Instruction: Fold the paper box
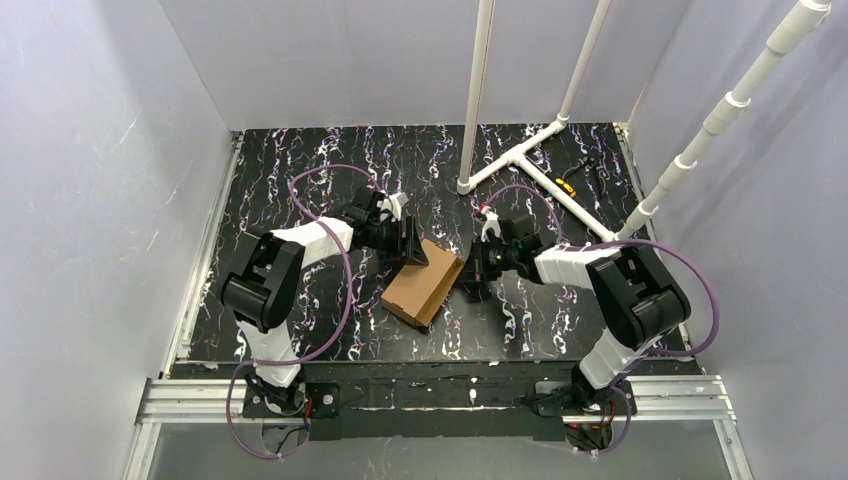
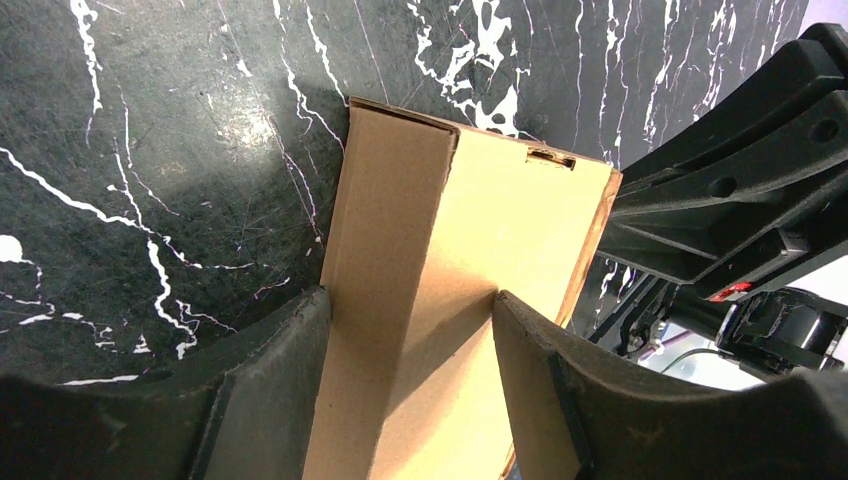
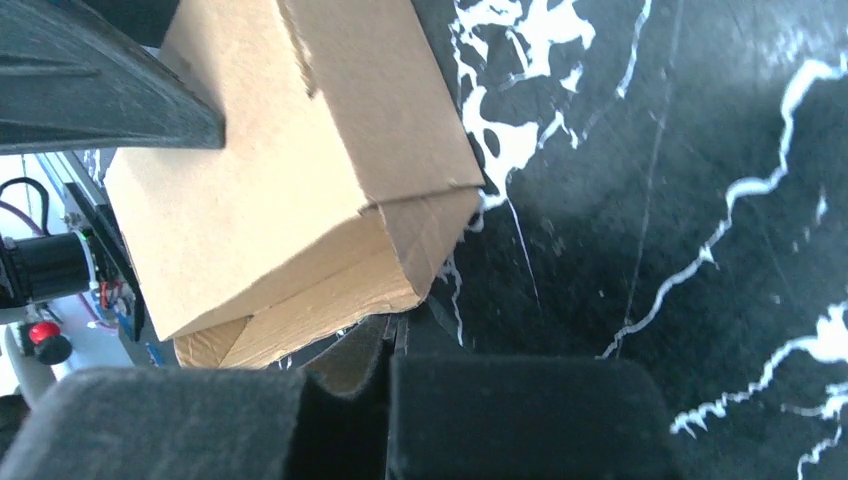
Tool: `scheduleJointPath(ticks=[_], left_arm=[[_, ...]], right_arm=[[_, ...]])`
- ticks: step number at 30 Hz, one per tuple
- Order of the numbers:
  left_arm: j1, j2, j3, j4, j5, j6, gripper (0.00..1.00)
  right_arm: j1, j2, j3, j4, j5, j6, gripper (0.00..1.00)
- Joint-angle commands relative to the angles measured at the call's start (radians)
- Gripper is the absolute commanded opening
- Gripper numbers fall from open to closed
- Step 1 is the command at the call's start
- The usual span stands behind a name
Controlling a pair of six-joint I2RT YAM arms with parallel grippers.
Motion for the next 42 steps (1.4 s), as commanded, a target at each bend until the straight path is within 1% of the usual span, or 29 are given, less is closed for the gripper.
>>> scheduleJointPath(ticks=[1, 3, 10, 13, 16, 23, 26, 30, 33, 35, 37, 39, 42], left_arm=[[-0.003, 0.019, -0.020, -0.016, 0.003, 0.015, 0.57], [-0.003, 0.021, -0.019, -0.016, 0.004, 0.016, 0.57], [-0.004, 0.027, -0.022, -0.003, 0.009, -0.002, 0.57], [-0.003, 0.025, -0.027, 0.008, 0.003, -0.026, 0.58], [-0.001, 0.020, -0.030, 0.018, -0.019, -0.066, 0.59], [0.036, 0.004, -0.001, 0.021, -0.050, -0.143, 0.68], [0.045, -0.017, 0.015, 0.004, -0.071, -0.141, 0.74], [0.061, -0.066, 0.020, -0.017, -0.102, -0.121, 0.80], [0.076, -0.134, 0.003, -0.039, -0.148, -0.088, 0.84], [0.088, -0.200, -0.023, -0.049, -0.179, -0.061, 0.86], [0.099, -0.272, -0.055, -0.057, -0.206, -0.037, 0.90], [0.113, -0.348, -0.104, -0.050, -0.224, -0.028, 0.97], [0.142, -0.465, -0.205, -0.002, -0.197, -0.056, 0.98]], right_arm=[[0.045, 0.041, 0.107, 0.009, 0.024, -0.102, 0.01], [0.071, 0.068, 0.161, -0.068, 0.055, -0.177, 0.01], [0.115, 0.096, 0.262, -0.197, 0.124, -0.326, 0.01], [0.115, 0.100, 0.288, -0.254, 0.140, -0.379, 0.01], [0.114, 0.083, 0.280, -0.294, 0.149, -0.445, 0.01], [0.114, -0.017, 0.217, -0.364, 0.168, -0.596, 0.01], [0.114, -0.039, 0.205, -0.384, 0.148, -0.630, 0.01], [0.114, -0.042, 0.191, -0.394, 0.099, -0.653, 0.01], [0.113, -0.042, 0.192, -0.422, 0.058, -0.708, 0.01], [0.112, -0.049, 0.201, -0.463, 0.016, -0.784, 0.01], [0.112, -0.057, 0.222, -0.536, -0.028, -0.896, 0.01], [0.112, -0.065, 0.263, -0.665, -0.100, -1.079, 0.01], [0.112, -0.087, 0.302, -0.811, -0.172, -1.288, 0.01]])
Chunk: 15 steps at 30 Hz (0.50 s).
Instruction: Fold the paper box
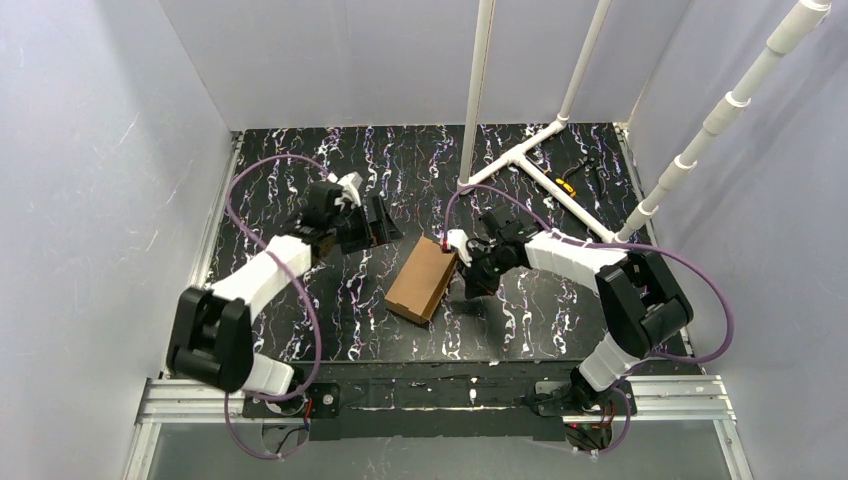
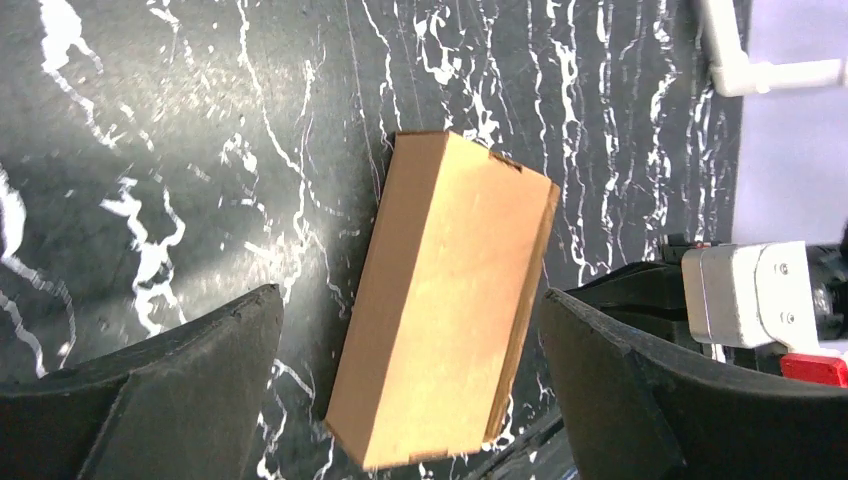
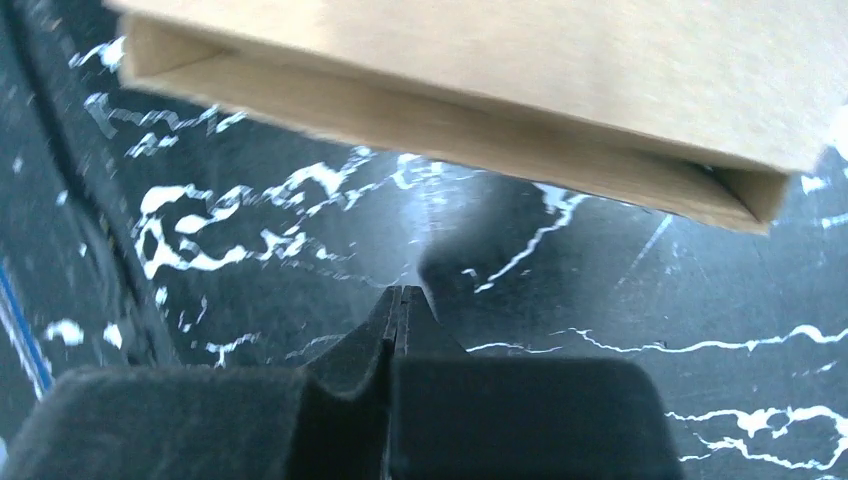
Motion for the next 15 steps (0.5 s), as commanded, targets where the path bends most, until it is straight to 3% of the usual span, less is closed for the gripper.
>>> scheduleJointPath(ticks=[1, 3, 5, 7, 9, 11, 13, 15], left_arm=[[0.046, -0.191, -0.144, 0.036, 0.011, -0.016, 0.98], [0.069, -0.251, -0.219, 0.082, 0.081, -0.054, 0.98], [0.080, -0.297, -0.276, 0.124, 0.135, -0.083, 0.98], [0.080, -0.337, -0.323, 0.132, 0.161, -0.096, 0.93], [0.080, -0.363, -0.372, 0.146, 0.188, -0.109, 0.86], [0.081, -0.372, -0.414, 0.157, 0.207, -0.116, 0.82], [0.081, -0.368, -0.433, 0.166, 0.217, -0.112, 0.77], [0.076, -0.348, -0.436, 0.184, 0.226, -0.109, 0.74]], right_arm=[[0.004, -0.076, 0.085, -0.268, -0.177, -0.406, 0.01], [0.005, -0.102, 0.080, -0.303, -0.224, -0.509, 0.03], [0.006, -0.123, 0.061, -0.337, -0.278, -0.642, 0.12], [0.009, -0.139, 0.033, -0.352, -0.322, -0.799, 0.23], [0.018, -0.147, -0.004, -0.338, -0.349, -0.961, 0.28], [0.042, -0.133, -0.021, -0.303, -0.347, -1.007, 0.23], [0.074, -0.094, -0.007, -0.288, -0.324, -1.005, 0.05], [0.107, -0.048, 0.019, -0.296, -0.293, -1.017, 0.01]])
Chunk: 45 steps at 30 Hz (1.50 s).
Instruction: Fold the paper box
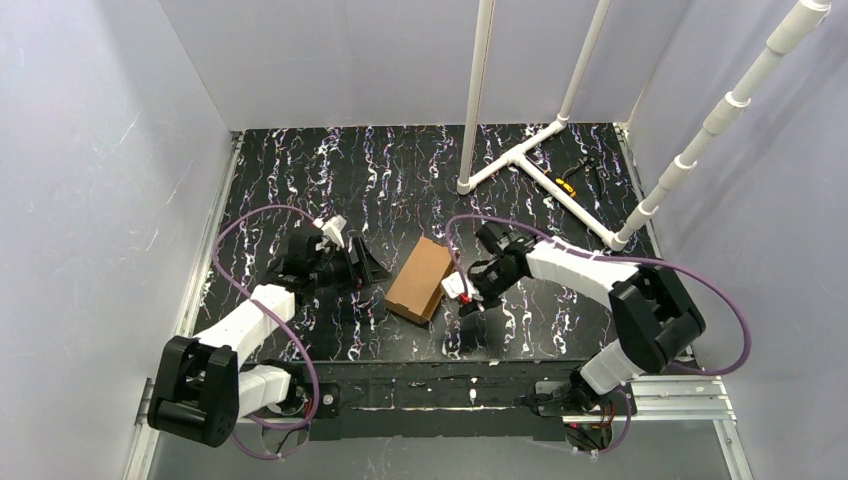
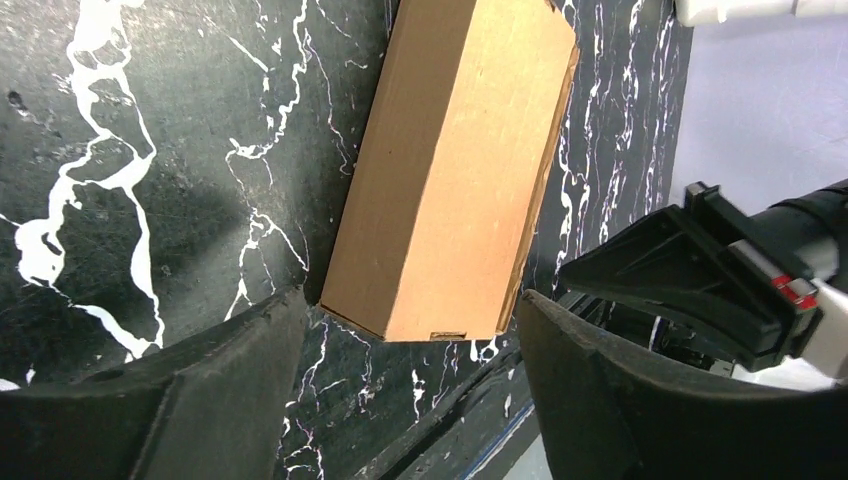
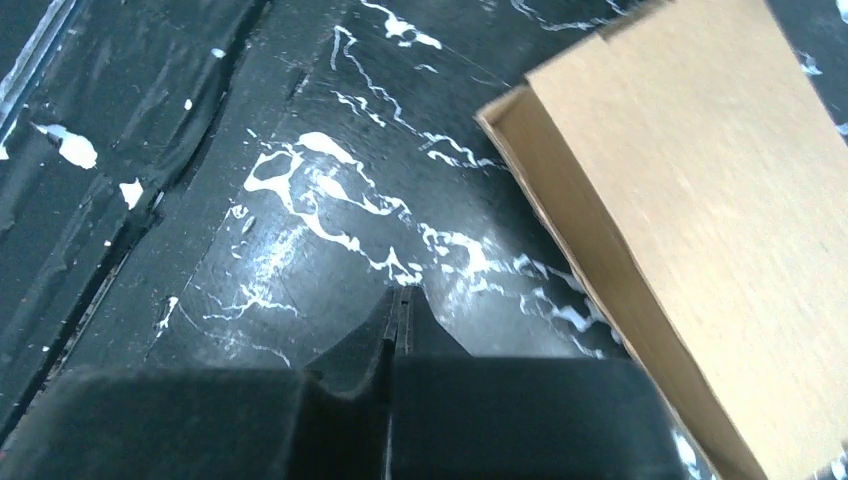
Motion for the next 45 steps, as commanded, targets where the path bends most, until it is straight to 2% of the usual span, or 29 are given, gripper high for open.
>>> scheduleJointPath(ticks=[1, 5, 10, 20, 24, 29, 34, 37, 40, 41, 45], left_arm=[[-0.007, 0.010, -0.014, 0.071, 0.071, -0.004, 0.71], [-0.023, 0.106, 0.020, 0.116, 0.097, -0.002, 0.62], [-0.049, 0.205, 0.052, 0.130, 0.098, 0.017, 0.53], [-0.088, 0.315, 0.072, 0.146, 0.109, 0.025, 0.47], [-0.104, 0.331, 0.077, 0.147, 0.113, 0.022, 0.44], [-0.147, 0.356, 0.086, 0.149, 0.091, 0.010, 0.40], [-0.164, 0.356, 0.083, 0.153, 0.050, -0.019, 0.35], [-0.162, 0.333, 0.079, 0.153, 0.005, -0.036, 0.36], [-0.152, 0.313, 0.088, 0.151, -0.008, -0.042, 0.39], [-0.141, 0.309, 0.098, 0.153, -0.001, -0.040, 0.41], [-0.113, 0.291, 0.133, 0.152, 0.030, -0.023, 0.54]], right_arm=[[0.074, 0.085, 0.035, -0.018, 0.007, -0.164, 0.01], [0.155, 0.149, 0.059, 0.006, 0.088, -0.170, 0.01], [0.210, 0.188, 0.070, 0.106, 0.180, -0.092, 0.01], [0.268, 0.253, 0.123, 0.233, 0.250, 0.002, 0.01], [0.292, 0.284, 0.157, 0.337, 0.311, 0.097, 0.01], [0.293, 0.309, 0.202, 0.368, 0.279, 0.239, 0.01], [0.278, 0.290, 0.157, 0.407, 0.248, 0.330, 0.01], [0.254, 0.268, 0.150, 0.297, 0.197, 0.225, 0.01], [0.214, 0.240, 0.169, 0.068, 0.106, 0.030, 0.01], [0.205, 0.233, 0.180, -0.054, 0.087, -0.039, 0.01], [0.155, 0.203, 0.200, -0.284, 0.064, -0.213, 0.01]])
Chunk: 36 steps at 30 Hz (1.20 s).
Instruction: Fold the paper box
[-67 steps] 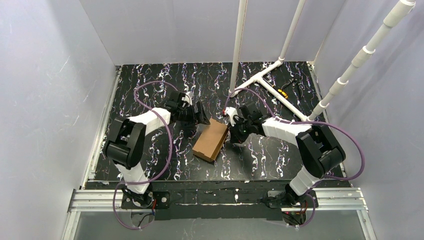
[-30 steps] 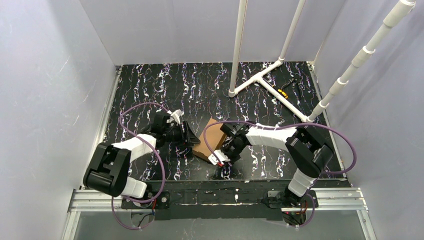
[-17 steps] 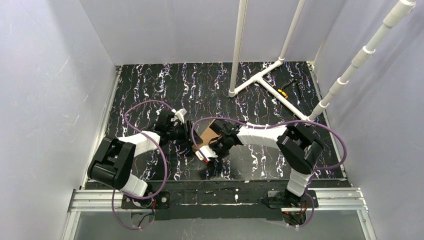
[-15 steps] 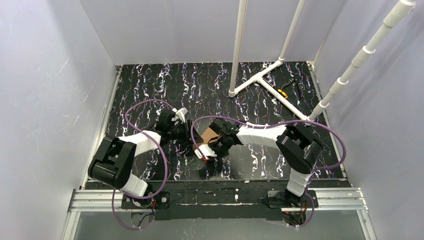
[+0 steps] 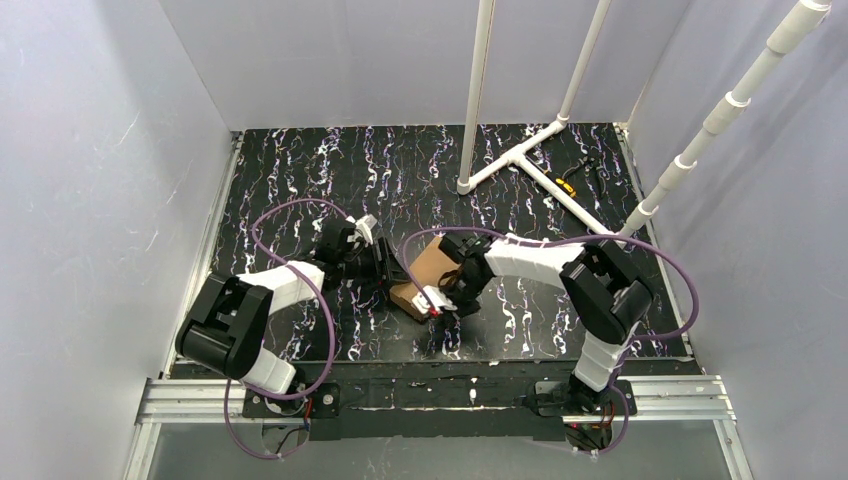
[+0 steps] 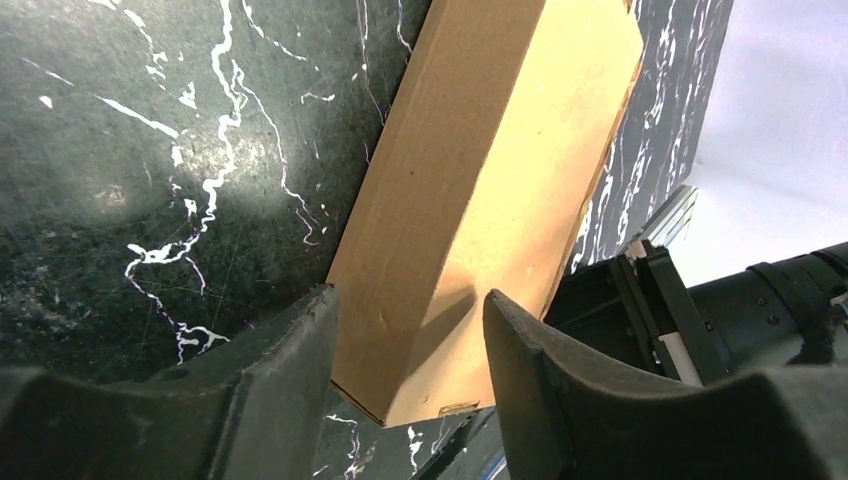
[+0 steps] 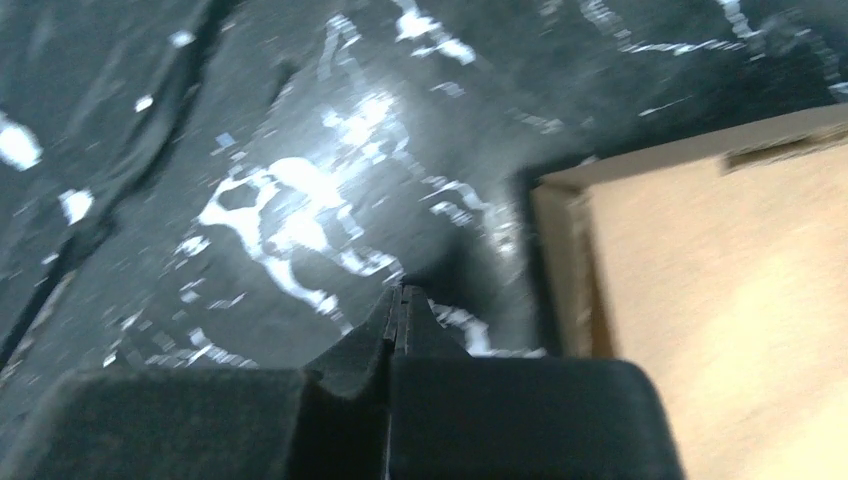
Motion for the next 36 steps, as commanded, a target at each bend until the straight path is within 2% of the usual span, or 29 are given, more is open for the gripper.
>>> scheduleJointPath(ticks=[1, 6, 10, 14, 22, 27, 31, 36], left_arm=[[0.029, -0.052, 0.061, -0.034, 0.037, 0.020, 0.58], [0.043, -0.012, 0.142, -0.043, 0.062, 0.067, 0.78], [0.042, 0.109, 0.249, -0.045, 0.128, 0.088, 0.87], [0.043, 0.244, 0.352, -0.046, 0.166, 0.095, 0.87], [0.006, 0.450, 0.508, -0.048, 0.236, 0.091, 0.80], [-0.022, 0.506, 0.518, -0.051, 0.249, 0.089, 0.68], [-0.043, 0.549, 0.529, -0.052, 0.272, 0.084, 0.51], [-0.064, 0.566, 0.537, -0.053, 0.261, 0.072, 0.48]], right_arm=[[-0.070, -0.079, 0.040, -0.312, -0.090, -0.234, 0.01], [-0.224, -0.117, 0.031, -0.269, -0.087, -0.135, 0.01], [-0.336, -0.121, 0.000, -0.063, 0.007, 0.083, 0.01], [-0.376, -0.101, -0.007, 0.036, 0.059, 0.151, 0.01], [-0.376, 0.010, 0.066, 0.104, 0.079, 0.177, 0.01], [-0.371, 0.055, 0.106, 0.192, 0.074, 0.288, 0.01], [-0.330, 0.073, 0.121, 0.286, 0.097, 0.398, 0.01], [-0.289, 0.088, 0.124, 0.377, 0.138, 0.494, 0.01]])
